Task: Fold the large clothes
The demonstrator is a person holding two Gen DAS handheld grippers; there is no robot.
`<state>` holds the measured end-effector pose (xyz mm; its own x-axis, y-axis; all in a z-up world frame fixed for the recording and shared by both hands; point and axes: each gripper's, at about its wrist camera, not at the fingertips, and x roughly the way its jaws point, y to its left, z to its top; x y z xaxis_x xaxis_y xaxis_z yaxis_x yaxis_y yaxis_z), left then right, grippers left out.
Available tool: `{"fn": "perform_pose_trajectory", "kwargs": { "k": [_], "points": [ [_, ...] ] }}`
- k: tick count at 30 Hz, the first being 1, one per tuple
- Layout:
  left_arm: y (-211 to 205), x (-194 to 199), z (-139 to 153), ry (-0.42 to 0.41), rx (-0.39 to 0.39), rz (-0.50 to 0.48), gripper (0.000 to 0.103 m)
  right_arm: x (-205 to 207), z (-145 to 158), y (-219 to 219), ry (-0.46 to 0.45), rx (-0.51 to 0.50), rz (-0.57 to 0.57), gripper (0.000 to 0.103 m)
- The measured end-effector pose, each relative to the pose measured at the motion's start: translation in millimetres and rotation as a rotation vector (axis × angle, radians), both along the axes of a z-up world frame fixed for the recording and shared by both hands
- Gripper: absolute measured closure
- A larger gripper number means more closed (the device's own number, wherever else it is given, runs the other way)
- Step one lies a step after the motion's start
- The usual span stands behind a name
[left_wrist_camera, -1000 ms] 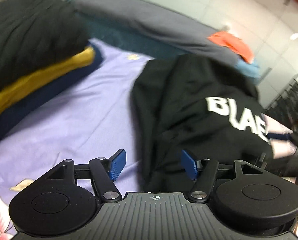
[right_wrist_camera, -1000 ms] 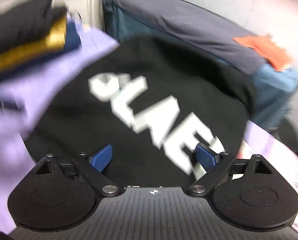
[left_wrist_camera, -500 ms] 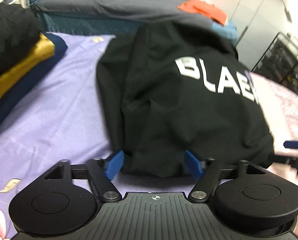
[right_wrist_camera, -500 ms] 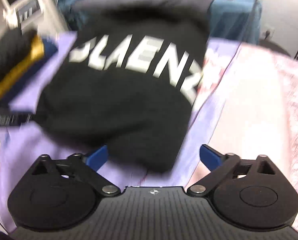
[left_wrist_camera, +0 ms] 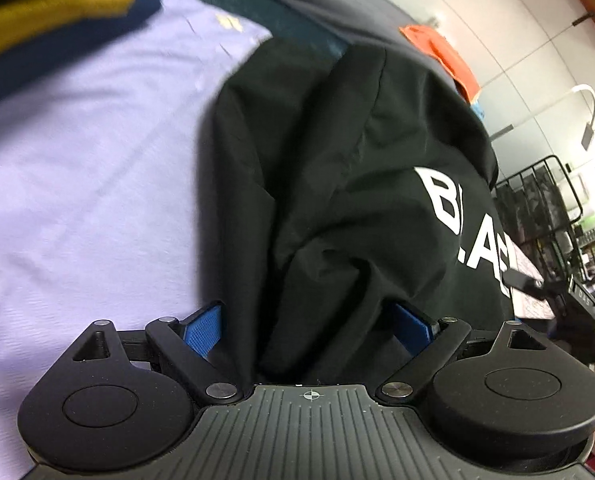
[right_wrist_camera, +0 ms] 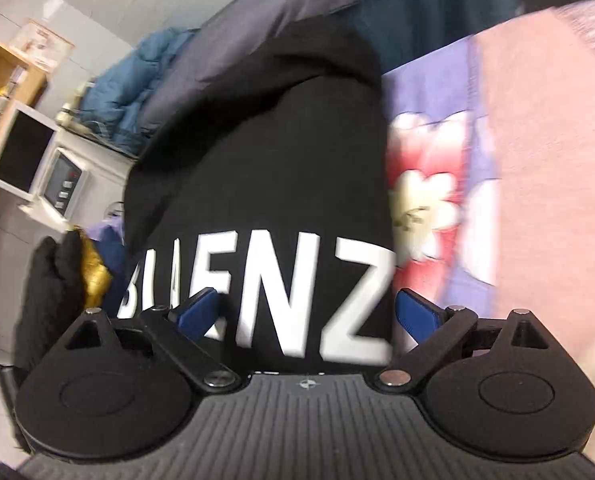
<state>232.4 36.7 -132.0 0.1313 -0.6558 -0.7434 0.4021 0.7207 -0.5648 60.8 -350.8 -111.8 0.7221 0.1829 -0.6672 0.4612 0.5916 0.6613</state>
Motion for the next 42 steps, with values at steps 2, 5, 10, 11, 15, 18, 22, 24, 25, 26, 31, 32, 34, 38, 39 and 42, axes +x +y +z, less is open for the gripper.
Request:
{"fn": "perform_pose_trajectory", "kwargs": {
  "k": [2,5,10,11,15,18,22,24,25,26,31,32,34,38,39,42],
  "points": [
    [-11.2,1.7,-5.6,0.004,0.003,-0.024,0.0,9.8,-10.3,-1.1,-0.012,0.012,0.005,0.0],
    [-26.8,4.7,-10.5,0.017,-0.001,-0.038,0.0,21.5,-16.9,-6.1,-0.043,0.032,0.003,0.0],
    [-47.6,3.4,-11.8,0.022,-0.007,-0.042,0.0,40.4,-17.1,0.9,-0.005,0.024,-0.031,0.008],
    [-52.3,0.8,-11.0,0.008,-0.005,-0.054,0.0,40.6,-14.9,2.6,0.008,0.017,-0.047,0.019],
    [-67.4,-11.8,-2.3,-0.027,-0.009,-0.079,0.0,26.7,10.9,16.9,-0.049,-0.013,-0.089,0.056],
    [-71.9,-20.8,9.2,-0.01,-0.051,-0.082,0.0,12.7,35.7,30.0,-0.124,-0.014,-0.125,0.063],
    [-91.3,-44.3,38.5,-0.01,-0.153,-0.127,0.001,-11.9,83.7,47.2,-0.178,-0.127,-0.113,0.066],
    [-114.6,-62.2,57.7,-0.003,-0.246,-0.177,0.002,-33.9,111.7,50.0,-0.196,-0.199,-0.103,0.067],
    [-128.1,-71.3,66.6,0.003,-0.281,-0.207,0.002,-47.2,122.1,47.1,-0.202,-0.209,-0.108,0.067],
    [-146.9,-84.6,78.2,-0.012,-0.3,-0.252,0.002,-63.5,132.1,43.0,-0.204,-0.216,-0.124,0.068],
    [-239.6,-161.1,107.9,-0.068,-0.304,-0.496,0.002,-162.8,169.4,15.8,-0.181,-0.292,-0.278,0.069],
    [-258.1,-179.1,108.1,-0.045,-0.317,-0.53,0.001,-184.6,174.5,8.0,-0.167,-0.295,-0.318,0.07],
    [-293.8,-218.6,109.8,-0.036,-0.32,-0.623,0.001,-228.4,185.8,-2.3,-0.127,-0.353,-0.395,0.07],
    [-349.4,-289.2,109.0,-0.047,-0.295,-0.786,0.0,-321.9,195.0,-21.2,-0.049,-0.412,-0.583,0.07],
    [-357.7,-299.4,104.2,-0.039,-0.264,-0.793,0.0,-345.9,190.5,-24.5,-0.017,-0.409,-0.64,0.07],
    [-370.2,-318.8,88.2,-0.039,-0.136,-0.798,0.0,-401.0,160.1,-31.1,0.095,-0.343,-0.764,0.055]
  ]
}}
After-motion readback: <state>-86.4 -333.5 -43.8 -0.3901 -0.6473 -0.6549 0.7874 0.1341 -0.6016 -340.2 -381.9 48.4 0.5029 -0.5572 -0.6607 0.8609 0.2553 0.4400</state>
